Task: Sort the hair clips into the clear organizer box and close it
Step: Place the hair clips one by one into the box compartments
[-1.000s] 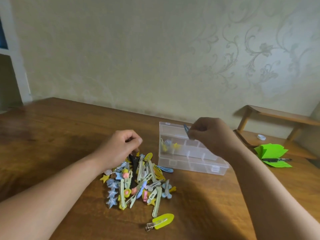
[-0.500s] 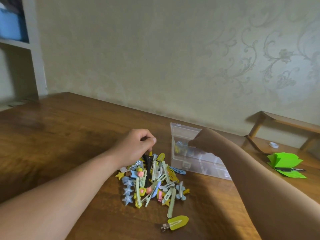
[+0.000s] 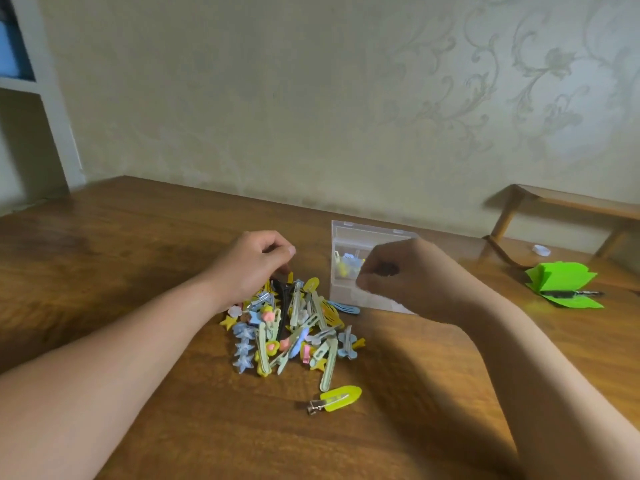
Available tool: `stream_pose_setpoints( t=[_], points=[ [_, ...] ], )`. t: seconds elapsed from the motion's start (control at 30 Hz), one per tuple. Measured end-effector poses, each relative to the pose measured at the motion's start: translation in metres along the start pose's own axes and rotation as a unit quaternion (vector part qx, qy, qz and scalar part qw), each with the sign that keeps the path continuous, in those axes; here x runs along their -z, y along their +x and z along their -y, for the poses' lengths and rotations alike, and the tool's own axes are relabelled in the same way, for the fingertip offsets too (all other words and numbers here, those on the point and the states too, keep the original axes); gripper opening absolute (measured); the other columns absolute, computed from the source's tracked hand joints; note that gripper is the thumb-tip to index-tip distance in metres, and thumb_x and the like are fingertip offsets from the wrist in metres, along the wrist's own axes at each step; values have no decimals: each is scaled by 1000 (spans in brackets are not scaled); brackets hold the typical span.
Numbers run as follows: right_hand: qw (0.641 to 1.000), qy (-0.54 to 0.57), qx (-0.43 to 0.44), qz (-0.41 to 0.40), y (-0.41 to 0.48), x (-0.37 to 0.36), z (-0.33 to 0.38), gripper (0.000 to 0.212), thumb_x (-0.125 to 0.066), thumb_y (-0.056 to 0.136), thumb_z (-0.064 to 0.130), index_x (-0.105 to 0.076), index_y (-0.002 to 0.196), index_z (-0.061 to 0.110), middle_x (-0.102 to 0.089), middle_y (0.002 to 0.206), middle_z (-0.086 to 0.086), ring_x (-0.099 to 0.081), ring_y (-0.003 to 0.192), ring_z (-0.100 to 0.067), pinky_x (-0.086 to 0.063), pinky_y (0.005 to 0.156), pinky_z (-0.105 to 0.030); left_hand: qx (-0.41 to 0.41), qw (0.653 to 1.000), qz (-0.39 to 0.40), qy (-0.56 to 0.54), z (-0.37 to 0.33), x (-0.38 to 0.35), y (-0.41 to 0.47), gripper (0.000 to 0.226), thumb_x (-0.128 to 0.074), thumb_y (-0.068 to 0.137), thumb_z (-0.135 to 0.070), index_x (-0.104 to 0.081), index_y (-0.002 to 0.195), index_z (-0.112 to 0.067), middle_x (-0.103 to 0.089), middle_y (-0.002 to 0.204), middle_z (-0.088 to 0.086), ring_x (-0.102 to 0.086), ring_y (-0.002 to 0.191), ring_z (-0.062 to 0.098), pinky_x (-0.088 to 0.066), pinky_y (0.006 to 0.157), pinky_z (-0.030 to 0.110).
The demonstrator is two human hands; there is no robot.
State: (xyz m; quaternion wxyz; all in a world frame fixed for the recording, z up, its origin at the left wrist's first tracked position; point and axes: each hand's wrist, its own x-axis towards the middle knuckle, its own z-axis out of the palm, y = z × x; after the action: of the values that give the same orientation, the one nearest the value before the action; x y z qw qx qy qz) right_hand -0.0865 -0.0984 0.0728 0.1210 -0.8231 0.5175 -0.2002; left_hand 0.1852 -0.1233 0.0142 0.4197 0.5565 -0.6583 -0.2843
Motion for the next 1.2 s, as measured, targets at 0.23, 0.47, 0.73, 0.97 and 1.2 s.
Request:
stream_pose_setpoints(
  t=[0.23, 0.47, 0.73, 0.97, 1.2],
  points=[
    [976, -61, 30, 208, -7, -2, 11, 33, -79, 85, 58, -72, 111, 38, -70, 100, 16, -65, 91, -5, -58, 85, -33, -3, 1000, 2, 2, 1, -2, 1, 18, -61, 105, -26, -78, 102, -20, -77, 89, 2, -72, 82, 14, -56, 85, 36],
    [970, -60, 32, 235, -6, -9, 14, 41, -83, 82, 57, -70, 112, 33, -67, 98, 12, -63, 90, -8, -56, 82, -35, -8, 1000, 4, 6, 0, -1, 0, 18, -61, 105, -27, -78, 103, -22, -77, 89, 1, -70, 79, 10, -52, 80, 31],
    [940, 294, 44, 170, -3, 11, -7, 18, -78, 95, 12, -65, 101, 1, -76, 95, -21, -71, 83, -24, -52, 67, -32, -12, 1000, 3, 5, 1, -2, -1, 18, -62, 105, -29, -78, 101, -24, -77, 90, -2, -71, 84, 8, -53, 84, 33],
    [920, 348, -120, -133, 25, 27, -44, 20, -76, 97, 17, -71, 109, 2, -78, 92, -18, -70, 74, -20, -59, 65, -28, -6, 1000, 10, 4, 0, -2, 2, 18, -61, 106, -30, -76, 102, -20, -77, 88, 0, -69, 80, 11, -54, 80, 33],
    [983, 70, -169, -33, 77, 10, -53, 19, -85, 89, 24, -70, 97, 16, -80, 82, -5, -72, 68, -16, -46, 46, -20, 4, 1000, 10, 9, 0, -1, 1, 18, -61, 105, -34, -76, 100, -26, -77, 86, -6, -71, 83, 12, -57, 88, 39]
  ],
)
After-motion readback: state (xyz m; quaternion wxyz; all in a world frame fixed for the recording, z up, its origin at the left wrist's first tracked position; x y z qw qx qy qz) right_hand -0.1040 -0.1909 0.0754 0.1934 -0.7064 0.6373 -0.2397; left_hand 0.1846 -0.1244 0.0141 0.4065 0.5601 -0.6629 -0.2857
